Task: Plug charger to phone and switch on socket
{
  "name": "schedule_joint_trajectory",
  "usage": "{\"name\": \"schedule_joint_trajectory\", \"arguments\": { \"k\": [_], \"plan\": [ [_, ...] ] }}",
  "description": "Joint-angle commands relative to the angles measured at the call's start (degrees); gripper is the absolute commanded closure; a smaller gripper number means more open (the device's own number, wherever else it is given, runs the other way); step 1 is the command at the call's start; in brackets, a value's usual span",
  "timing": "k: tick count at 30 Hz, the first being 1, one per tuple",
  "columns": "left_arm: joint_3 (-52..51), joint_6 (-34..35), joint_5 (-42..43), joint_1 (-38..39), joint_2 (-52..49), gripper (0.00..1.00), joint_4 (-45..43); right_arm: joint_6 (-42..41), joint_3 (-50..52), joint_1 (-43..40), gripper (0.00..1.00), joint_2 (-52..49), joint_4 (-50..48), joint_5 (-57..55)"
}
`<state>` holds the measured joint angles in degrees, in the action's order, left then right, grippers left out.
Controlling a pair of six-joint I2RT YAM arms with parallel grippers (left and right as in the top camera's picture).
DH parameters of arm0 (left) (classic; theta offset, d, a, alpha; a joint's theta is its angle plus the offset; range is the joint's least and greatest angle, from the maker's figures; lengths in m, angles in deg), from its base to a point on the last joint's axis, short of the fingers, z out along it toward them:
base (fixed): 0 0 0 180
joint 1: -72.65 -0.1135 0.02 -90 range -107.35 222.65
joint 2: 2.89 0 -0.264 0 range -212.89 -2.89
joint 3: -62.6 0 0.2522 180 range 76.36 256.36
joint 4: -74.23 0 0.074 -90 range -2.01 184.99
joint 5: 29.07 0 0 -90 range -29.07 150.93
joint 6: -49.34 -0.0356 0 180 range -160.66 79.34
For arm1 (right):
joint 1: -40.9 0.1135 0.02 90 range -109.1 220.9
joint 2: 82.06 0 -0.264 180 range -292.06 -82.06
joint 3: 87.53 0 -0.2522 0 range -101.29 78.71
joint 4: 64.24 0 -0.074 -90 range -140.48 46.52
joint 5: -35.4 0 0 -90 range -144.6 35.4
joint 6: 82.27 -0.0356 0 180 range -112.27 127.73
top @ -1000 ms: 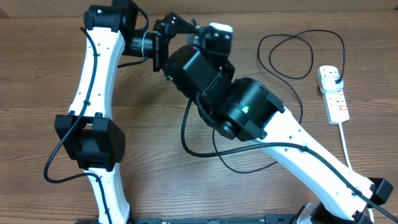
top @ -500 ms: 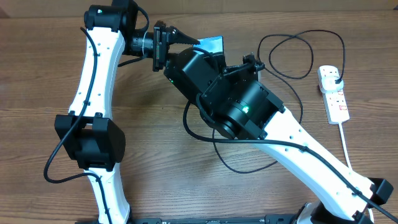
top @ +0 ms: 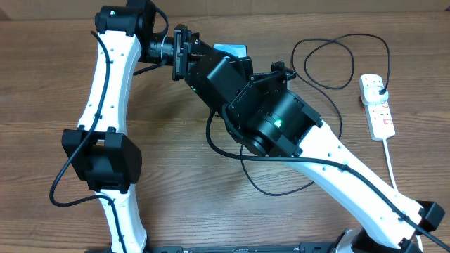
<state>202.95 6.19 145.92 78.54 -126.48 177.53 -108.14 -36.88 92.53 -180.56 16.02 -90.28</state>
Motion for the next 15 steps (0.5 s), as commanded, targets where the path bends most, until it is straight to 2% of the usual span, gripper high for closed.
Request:
{"name": "schedule_joint_trajectory", "arguments": {
  "k": [1,6,9,10,11,12,14,15],
  "plan": [
    [1.16,0.98,0.57,0.13,2.14,0.85,-0.02,-7.98,-0.74,0.00,0.94,1.46,-1.38,1.97],
    [1.16,0.96,0.57,0.13,2.14,0.94,-0.04,-7.98,-0.74,0.00,0.96,1.44,-1.55,1.99],
    [1.16,0.96,0.57,0.13,2.14,0.96,-0.04,-6.58,-0.74,0.00,0.88,1.44,-1.51,1.90],
    [1.16,0.94,0.55,0.13,2.14,0.96,-0.04,-5.03,-0.74,0.00,0.76,1.44,-1.49,1.90],
    [1.16,0.90,0.50,0.13,2.14,0.96,-0.07,-3.52,-0.74,0.00,0.56,1.44,-1.44,1.81],
    [1.16,0.11,0.26,0.13,2.14,0.96,-0.07,-1.62,-0.74,0.00,0.42,1.44,-1.40,0.83],
    [1.16,-0.66,-1.33,0.11,2.14,0.96,-0.39,4.37,-0.74,0.00,0.24,1.64,-1.29,-1.84],
    [1.16,-0.81,-5.44,0.09,2.14,0.96,-3.21,12.44,-0.74,-0.13,0.12,2.45,-1.29,-3.08]
  ]
}}
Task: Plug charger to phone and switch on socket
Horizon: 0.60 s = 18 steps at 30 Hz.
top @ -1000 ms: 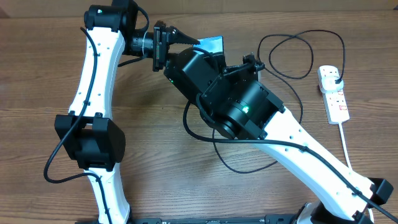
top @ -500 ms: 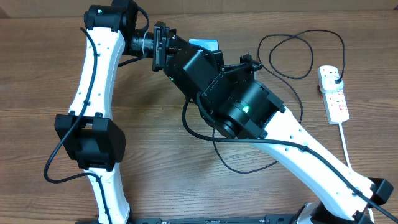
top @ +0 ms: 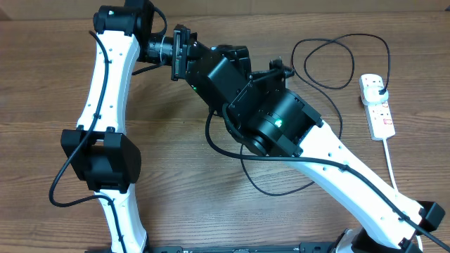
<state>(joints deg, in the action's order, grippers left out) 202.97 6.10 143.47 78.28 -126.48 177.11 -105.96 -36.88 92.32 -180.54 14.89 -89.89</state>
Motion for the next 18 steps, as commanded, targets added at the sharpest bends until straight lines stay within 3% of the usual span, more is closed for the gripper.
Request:
{"name": "schedule_joint_trajectory", "arguments": {
  "k": [1,3,6,10,14,18],
  "plan": [
    [1.14,-0.92,-5.09,0.33,2.14,0.96,-4.44,14.10,-0.74,-0.24,0.10,2.97,-0.15,-3.39],
    [1.11,-6.78,-12.26,0.33,2.14,0.96,-9.18,26.99,-0.74,-2.03,0.00,4.44,-0.11,-2.60],
    [1.11,-19.78,-22.29,0.33,2.14,0.96,-9.99,45.07,-0.74,-7.21,0.00,5.27,2.89,5.57],
    [1.11,-28.83,-41.11,0.50,2.16,0.96,-6.60,61.35,0.39,-18.88,0.00,4.33,12.33,20.22],
    [1.11,-33.55,-44.81,0.50,2.36,0.96,-4.92,64.94,4.33,-24.52,0.00,1.68,17.33,22.10],
    [1.11,-36.52,-43.54,0.37,4.87,0.96,-6.43,68.85,11.61,-24.22,0.00,-1.49,14.25,23.21]
  ]
}}
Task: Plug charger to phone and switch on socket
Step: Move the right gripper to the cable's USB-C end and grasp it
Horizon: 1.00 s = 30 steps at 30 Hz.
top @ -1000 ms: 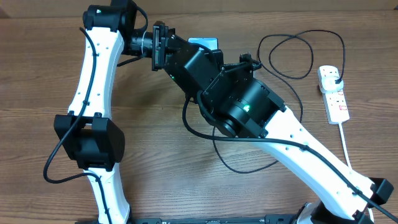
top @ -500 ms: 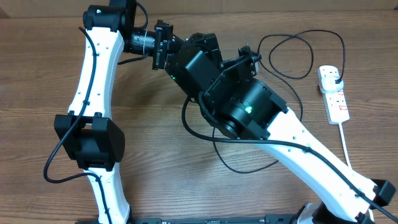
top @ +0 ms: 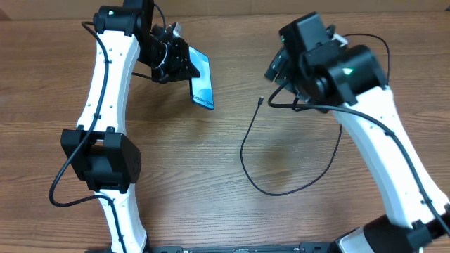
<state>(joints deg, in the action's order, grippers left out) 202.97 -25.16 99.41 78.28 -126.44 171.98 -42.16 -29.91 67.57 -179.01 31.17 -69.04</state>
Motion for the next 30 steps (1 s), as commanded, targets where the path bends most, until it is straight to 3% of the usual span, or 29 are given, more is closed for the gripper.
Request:
{"name": "schedule_joint_trajectory", "arguments": {
  "k": [1,3,5,8,11,16,18,23,25,30],
  "plan": [
    [1.11,-6.10,0.31,0.39,6.14,0.96,-1.99,4.98,6.21,0.72,0.00,-3.76,-3.06,2.86],
    [1.11,-6.03,-3.30,0.37,9.94,0.96,-3.93,4.98,9.99,1.18,0.00,-6.25,-6.54,5.07],
    [1.11,0.46,-17.40,0.37,14.34,0.96,-4.85,5.09,13.84,1.22,0.00,-8.22,-11.34,5.79],
    [1.11,1.20,-27.43,0.39,15.87,0.96,-2.54,14.75,14.64,0.90,0.00,-10.58,-15.43,14.58],
    [0.98,1.20,-28.55,0.39,15.52,0.96,-0.76,20.09,11.89,-1.38,0.04,-13.40,-14.53,26.05],
    [0.98,1.20,-28.52,0.39,15.43,0.96,-0.85,22.60,-0.50,-7.61,0.09,-21.99,-3.87,22.47],
    [0.98,1.22,-28.52,0.39,15.43,0.96,-0.87,22.82,-0.46,-8.22,0.11,-24.41,-4.61,22.01],
    [0.98,1.20,-28.52,0.39,15.43,0.96,-0.98,21.09,-0.37,-5.92,0.26,-29.40,-12.00,18.71],
    [0.98,1.22,-28.52,0.39,15.43,0.96,-1.14,17.51,-0.28,-4.81,0.41,-31.39,-13.92,14.73],
    [0.87,1.22,-28.39,0.39,15.21,0.96,-1.31,14.58,0.28,-4.15,0.48,-34.86,-17.07,11.50]
  ]
}}
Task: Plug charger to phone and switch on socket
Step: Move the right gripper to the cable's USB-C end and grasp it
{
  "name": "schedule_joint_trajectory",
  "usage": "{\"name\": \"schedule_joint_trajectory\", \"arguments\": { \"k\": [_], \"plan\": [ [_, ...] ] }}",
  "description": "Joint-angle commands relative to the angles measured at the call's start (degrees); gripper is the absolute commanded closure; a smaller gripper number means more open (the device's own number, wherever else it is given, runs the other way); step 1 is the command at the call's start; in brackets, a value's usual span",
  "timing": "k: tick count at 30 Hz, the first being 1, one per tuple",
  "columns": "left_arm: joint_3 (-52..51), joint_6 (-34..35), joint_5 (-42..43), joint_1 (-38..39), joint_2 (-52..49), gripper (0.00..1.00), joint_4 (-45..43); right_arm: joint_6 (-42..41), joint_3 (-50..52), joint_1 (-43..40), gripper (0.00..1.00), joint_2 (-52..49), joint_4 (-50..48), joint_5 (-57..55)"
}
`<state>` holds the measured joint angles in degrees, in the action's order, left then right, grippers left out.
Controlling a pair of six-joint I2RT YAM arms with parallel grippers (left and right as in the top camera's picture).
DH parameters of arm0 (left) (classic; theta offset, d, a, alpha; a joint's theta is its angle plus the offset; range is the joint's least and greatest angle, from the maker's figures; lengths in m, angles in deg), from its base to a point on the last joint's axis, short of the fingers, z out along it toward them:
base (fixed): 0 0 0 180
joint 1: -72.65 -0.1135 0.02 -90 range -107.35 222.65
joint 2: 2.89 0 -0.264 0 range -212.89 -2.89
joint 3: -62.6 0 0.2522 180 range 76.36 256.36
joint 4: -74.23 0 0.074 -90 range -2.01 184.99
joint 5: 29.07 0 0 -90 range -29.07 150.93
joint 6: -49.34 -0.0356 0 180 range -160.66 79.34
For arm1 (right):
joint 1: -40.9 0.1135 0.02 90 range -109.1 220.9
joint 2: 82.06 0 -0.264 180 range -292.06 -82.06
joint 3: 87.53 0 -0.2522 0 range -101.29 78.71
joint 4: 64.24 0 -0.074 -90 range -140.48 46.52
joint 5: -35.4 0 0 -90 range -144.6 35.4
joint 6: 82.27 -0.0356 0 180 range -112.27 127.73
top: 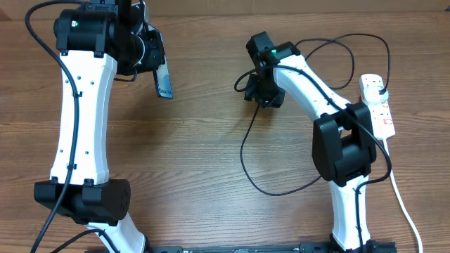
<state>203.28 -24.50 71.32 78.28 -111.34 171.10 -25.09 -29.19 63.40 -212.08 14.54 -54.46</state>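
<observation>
My left gripper is at the far left of the table, shut on the phone. The phone hangs from it nearly edge-on, with a strip of its blue screen showing. My right gripper is low over the table's far middle, right on top of the free end of the black charger cable. The plug tip is hidden under it, and the overhead view does not show how its fingers stand. The white socket strip lies at the far right with a plug in it.
The black cable runs in a wide loop across the middle of the table and in a second loop at the far right toward the strip. The white lead of the strip trails down the right edge.
My left gripper has moved left with the phone, which now hangs more edge-on. My right gripper was raised to the right of the cable tip and is now low, covering it.
At first both grippers were packed together at the far middle, with the phone only partly visible between them. Then they were apart: the phone in my left gripper, the cable tip lying bare on the table. Now my right gripper covers that tip.
</observation>
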Motion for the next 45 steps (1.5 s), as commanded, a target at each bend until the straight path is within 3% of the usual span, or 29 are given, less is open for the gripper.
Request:
{"name": "schedule_joint_trajectory", "arguments": {
  "k": [1,6,20,24,41,45],
  "plan": [
    [0.57,0.57,-0.31,0.39,0.11,0.95,-0.44,-2.60,-0.20,0.00,0.49,-2.05,-0.50,-3.26],
    [0.57,0.57,-0.31,0.39,0.11,0.96,-0.79,-2.78,1.03,0.00,0.58,-2.23,-1.38,-2.29],
    [0.31,0.57,-0.33,0.39,0.11,0.96,-1.14,-3.43,6.64,0.04,0.66,-2.78,-5.49,-3.34],
    [0.31,0.57,-0.31,0.39,0.11,0.96,-1.51,-3.45,9.90,0.04,0.78,-2.78,-7.48,-3.08],
    [0.31,0.57,-0.33,0.39,0.11,0.96,-1.86,-4.94,10.12,0.04,0.94,-2.78,-7.96,-1.14],
    [0.31,0.57,-0.33,0.39,0.11,0.96,-2.01,-4.96,10.12,0.04,0.93,-2.78,-7.91,-1.09]
  ]
}}
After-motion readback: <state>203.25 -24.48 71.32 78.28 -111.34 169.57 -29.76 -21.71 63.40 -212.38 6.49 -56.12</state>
